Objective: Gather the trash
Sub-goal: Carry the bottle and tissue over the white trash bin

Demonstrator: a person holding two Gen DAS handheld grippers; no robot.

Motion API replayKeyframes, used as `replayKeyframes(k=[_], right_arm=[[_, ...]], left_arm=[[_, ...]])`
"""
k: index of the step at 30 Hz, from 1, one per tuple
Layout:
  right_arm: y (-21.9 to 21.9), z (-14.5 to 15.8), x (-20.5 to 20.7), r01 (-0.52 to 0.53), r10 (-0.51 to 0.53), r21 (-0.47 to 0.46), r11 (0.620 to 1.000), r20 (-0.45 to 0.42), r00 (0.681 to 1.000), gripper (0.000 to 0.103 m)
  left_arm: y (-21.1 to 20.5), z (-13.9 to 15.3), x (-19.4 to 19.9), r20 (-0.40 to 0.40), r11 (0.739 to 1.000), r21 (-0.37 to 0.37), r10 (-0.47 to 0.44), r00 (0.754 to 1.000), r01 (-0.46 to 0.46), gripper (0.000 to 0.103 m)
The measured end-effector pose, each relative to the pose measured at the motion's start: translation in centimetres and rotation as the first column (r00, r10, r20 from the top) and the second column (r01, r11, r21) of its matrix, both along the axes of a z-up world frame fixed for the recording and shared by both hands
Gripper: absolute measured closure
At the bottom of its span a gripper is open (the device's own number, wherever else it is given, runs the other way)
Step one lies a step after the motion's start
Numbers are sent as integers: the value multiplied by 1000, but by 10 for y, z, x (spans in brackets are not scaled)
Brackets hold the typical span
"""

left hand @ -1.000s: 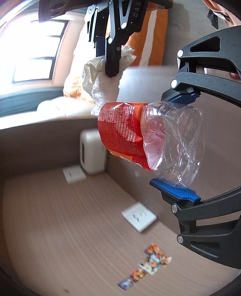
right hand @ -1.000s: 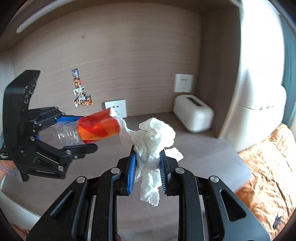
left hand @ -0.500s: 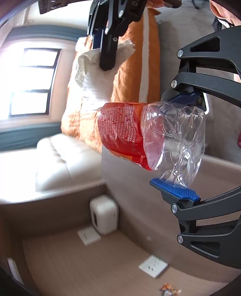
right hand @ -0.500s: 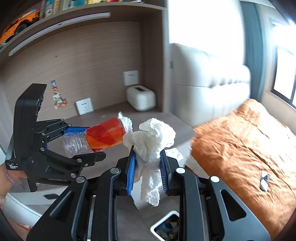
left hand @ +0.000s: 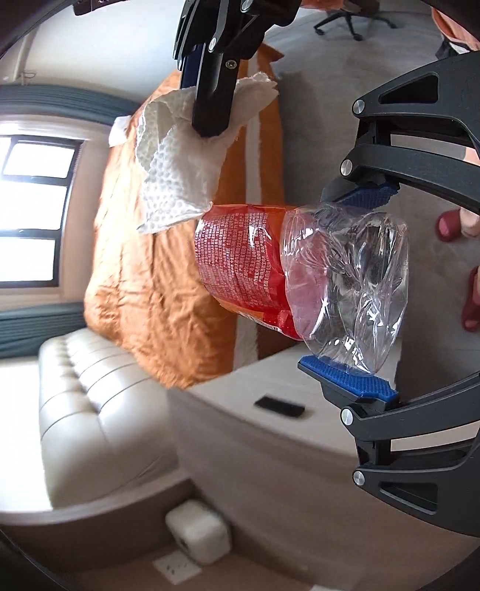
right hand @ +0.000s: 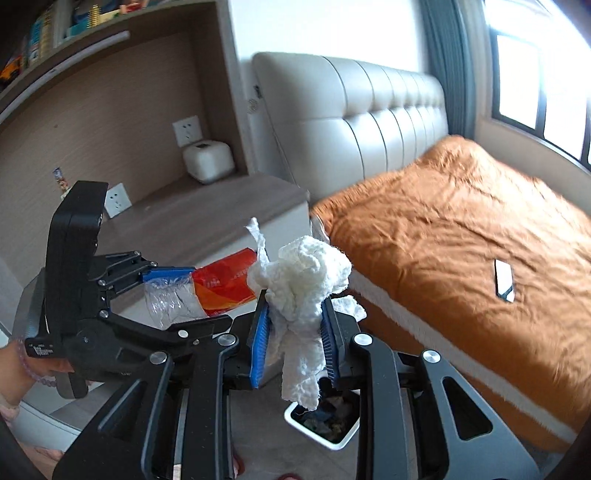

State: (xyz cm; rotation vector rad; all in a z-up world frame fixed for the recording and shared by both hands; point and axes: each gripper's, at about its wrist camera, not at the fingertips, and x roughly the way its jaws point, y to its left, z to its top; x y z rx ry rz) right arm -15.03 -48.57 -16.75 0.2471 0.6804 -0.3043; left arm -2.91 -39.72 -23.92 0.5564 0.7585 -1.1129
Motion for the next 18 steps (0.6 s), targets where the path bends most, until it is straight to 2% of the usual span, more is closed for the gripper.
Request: replayKeyframes(k=[4,7,13,18], right_arm=[[-23,-45,-2,49,-47,68,996,-36,998,74],[-39,-94,3,81,-71,113,990,-88,994,74],[-61,-184,17,133,-102,181,974,-169,980,75],[-74,-277,30,158,-101,228,961,-246,964,75]], left_arm=[[-25,-55,-3,-72,998,60,-24,997,28,34],[-38,-95,-3,-101,994,95,-37,994,46,33],[-69,-200,5,-159,981,178,-45,986,73,33],[-87,-296,20,-214,972,221,-33,976,81,33]])
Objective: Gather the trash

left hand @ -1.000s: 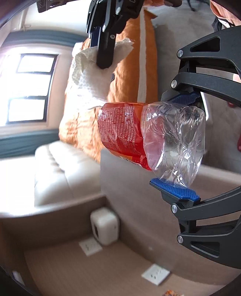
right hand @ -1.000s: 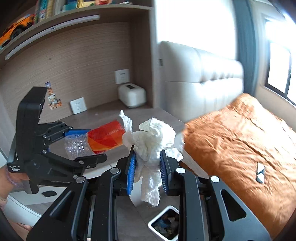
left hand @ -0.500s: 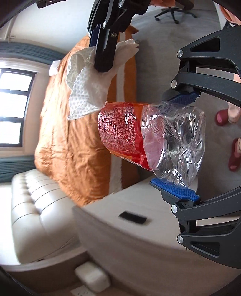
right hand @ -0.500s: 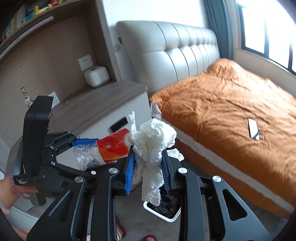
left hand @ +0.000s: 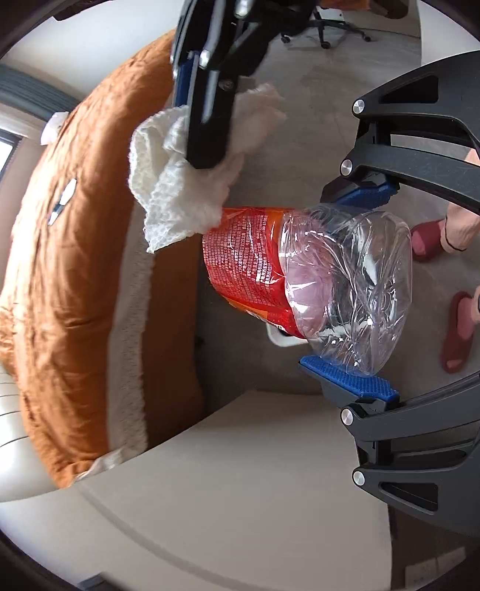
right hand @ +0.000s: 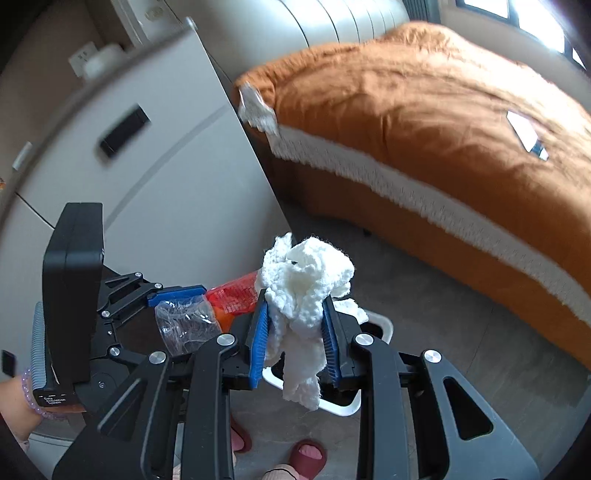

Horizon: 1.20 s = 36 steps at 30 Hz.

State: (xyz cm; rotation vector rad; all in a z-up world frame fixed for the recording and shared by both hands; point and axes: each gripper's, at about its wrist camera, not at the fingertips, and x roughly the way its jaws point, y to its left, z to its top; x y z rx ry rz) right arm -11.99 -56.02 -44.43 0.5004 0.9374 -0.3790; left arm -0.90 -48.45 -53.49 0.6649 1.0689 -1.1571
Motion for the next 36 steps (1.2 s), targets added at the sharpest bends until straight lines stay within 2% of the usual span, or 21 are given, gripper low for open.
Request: replayKeyframes(k=[4,8,9,10,11,14,16,22,27,31,36], right_arm=[[-4,-73,10,-13,15,36,999,-54,998,75],[-8,-139,17,-29,34,45,999,-107,994,72],[-9,-151,19,-38,44,54,998,-122,992,47],[-9,-166,21,-53,62,61,997,-150,987,22],[-8,-173,21,-54,61,46,997,-167,984,7],[-9,-192,18,-49,59,56,997,-192,980,4],[-8,-195,18,-48,53,27,998,-216,975,4],[-2,-159,16,-55,52,-7,998,-204,978,4],[8,-94,18,-70,58,-70,995,-170,984,4],[19,-39,19,-73,59,-114,991,-121,991,4],[37,53,16,-69,68,-158,985,-14,998,4]], left_arm=[[-9,-64,4,-7,1000,26,-12,1000,13,33],[-11,-126,10,-55,999,49,-4,998,7,33],[-10,-138,10,-64,998,58,-6,998,10,33],[-10,-151,11,-72,998,69,-6,997,11,19],[-9,-158,10,-75,998,70,0,997,6,5],[-5,-171,6,-43,997,83,-5,999,9,4],[-4,-170,5,-4,996,86,-2,1000,3,4],[9,-134,10,-1,998,56,24,1000,-24,4],[14,-77,12,30,999,21,41,999,-42,4],[20,-23,11,57,998,-18,66,996,-65,4],[34,70,4,82,989,-103,117,990,-108,4]])
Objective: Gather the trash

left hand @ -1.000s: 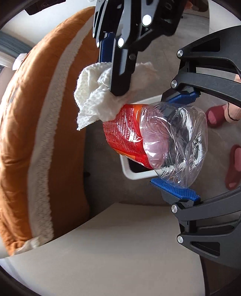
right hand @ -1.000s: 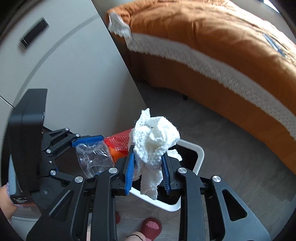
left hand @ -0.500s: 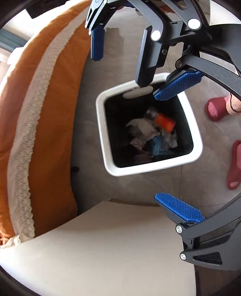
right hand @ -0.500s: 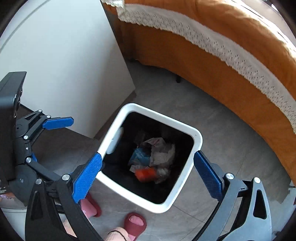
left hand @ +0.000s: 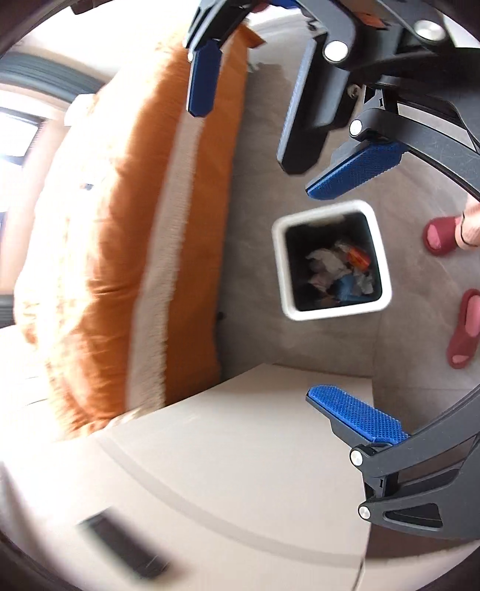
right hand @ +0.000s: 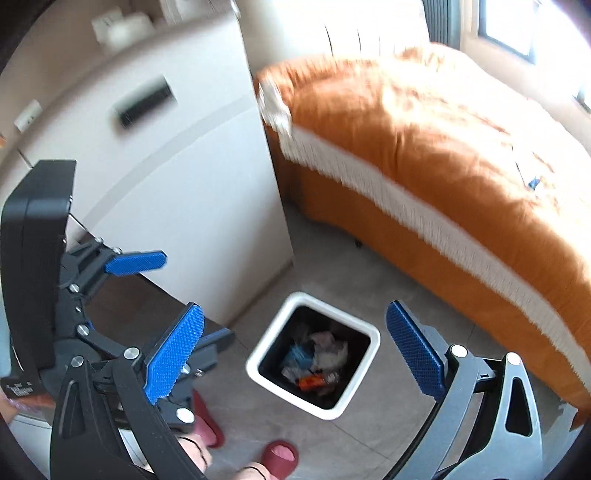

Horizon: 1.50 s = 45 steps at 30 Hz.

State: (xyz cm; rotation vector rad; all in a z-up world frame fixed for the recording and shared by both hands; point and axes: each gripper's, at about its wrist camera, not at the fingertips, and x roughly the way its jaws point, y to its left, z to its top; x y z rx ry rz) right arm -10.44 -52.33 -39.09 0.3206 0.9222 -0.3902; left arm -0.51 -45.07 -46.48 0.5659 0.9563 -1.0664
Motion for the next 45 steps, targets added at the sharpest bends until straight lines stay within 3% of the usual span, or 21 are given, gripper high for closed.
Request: replayKeyframes(k=[5,11,15,19,23,29,32,34,37,42,45], right_arm=[[22,96,-7,-28,39,-85,996,131,991,4],[49,186,-8,-95,137,-168,981,262,955,4],[83,236,6,-199,266,-219,955,337,903,4],[125,273,28,-288,365,-244,926,385,847,4],[170,299,51,-363,436,-247,899,415,798,4],[246,330,74,-431,532,-313,847,463,709,4],[279,344,84,-427,542,-335,840,484,686,4],[298,349,93,-432,540,-324,841,499,677,4],[329,349,110,-433,544,-330,839,494,678,4],[371,351,127,-449,557,-329,831,490,670,4],[386,352,134,-452,562,-333,827,489,668,4]], left_arm=[[22,91,-3,43,993,-82,89,995,-85,4],[62,178,-3,96,967,-164,211,973,-194,4],[98,225,-4,180,943,-182,312,933,-281,4],[150,269,5,217,896,-207,433,875,-392,4],[206,310,17,245,837,-245,541,804,-488,4],[291,351,34,284,776,-297,629,724,-557,4],[337,364,52,304,729,-315,684,663,-607,4],[365,371,61,291,703,-333,711,640,-629,4],[401,379,71,287,677,-355,736,613,-645,4],[436,386,82,353,667,-338,744,567,-665,4],[451,388,88,355,664,-340,746,563,-665,4]])
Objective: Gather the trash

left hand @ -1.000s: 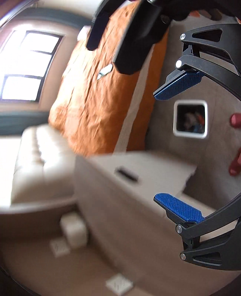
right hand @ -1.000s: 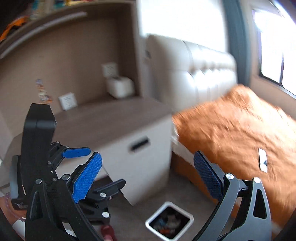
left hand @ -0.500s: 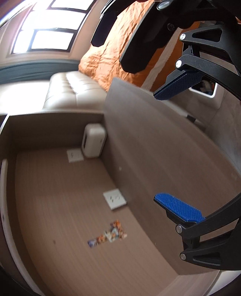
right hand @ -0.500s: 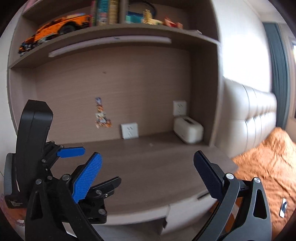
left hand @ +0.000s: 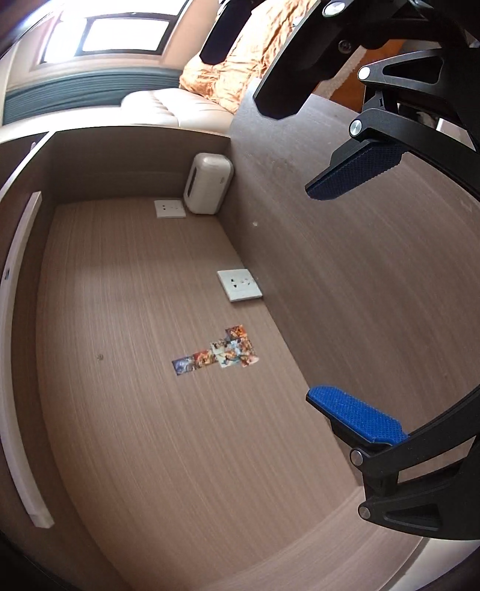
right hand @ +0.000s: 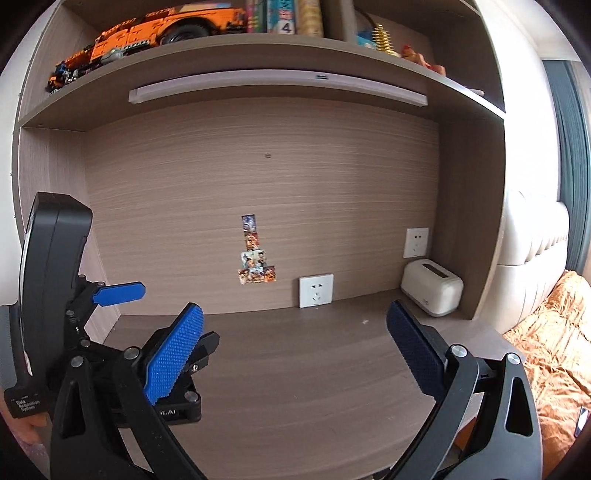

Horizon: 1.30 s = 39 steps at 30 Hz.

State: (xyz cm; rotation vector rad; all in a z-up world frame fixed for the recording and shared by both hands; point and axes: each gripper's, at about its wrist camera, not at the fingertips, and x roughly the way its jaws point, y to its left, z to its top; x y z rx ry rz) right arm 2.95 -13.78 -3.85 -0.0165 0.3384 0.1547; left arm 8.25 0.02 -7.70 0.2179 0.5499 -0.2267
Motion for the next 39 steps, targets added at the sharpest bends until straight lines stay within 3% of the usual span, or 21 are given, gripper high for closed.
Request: replayKeyframes(k=[16,39], right_arm=[[13,5,13,18,-18,-5,1000,0,1000,4],[17,7,9,33,-33,-20,999,18,999,4]], left_arm=[[28,2,14,-37,998,-68,-1,999,-2,4],[30,6,13,-23,997,-76,-21,1000,19,4]])
